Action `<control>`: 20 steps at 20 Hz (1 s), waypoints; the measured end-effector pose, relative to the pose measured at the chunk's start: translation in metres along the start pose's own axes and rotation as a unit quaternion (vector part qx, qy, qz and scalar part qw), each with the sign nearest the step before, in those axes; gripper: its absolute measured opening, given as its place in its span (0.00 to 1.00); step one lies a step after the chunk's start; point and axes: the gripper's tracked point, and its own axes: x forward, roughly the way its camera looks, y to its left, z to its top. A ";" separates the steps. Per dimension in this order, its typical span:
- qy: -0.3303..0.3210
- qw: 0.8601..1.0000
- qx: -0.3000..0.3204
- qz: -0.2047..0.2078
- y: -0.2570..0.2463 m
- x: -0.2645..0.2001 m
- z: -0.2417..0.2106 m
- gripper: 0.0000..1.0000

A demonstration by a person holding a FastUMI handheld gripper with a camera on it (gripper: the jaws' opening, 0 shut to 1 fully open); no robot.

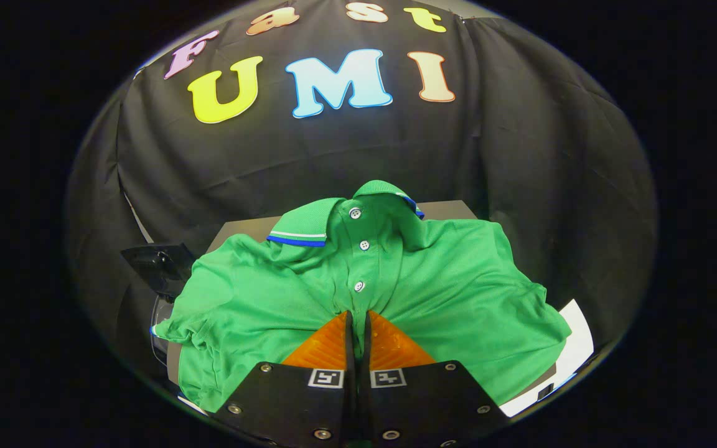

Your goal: Put the clothes into the washing machine and then close the washing machine lid.

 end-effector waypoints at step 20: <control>-0.078 0.997 -0.009 0.010 0.035 -0.086 0.094 0.01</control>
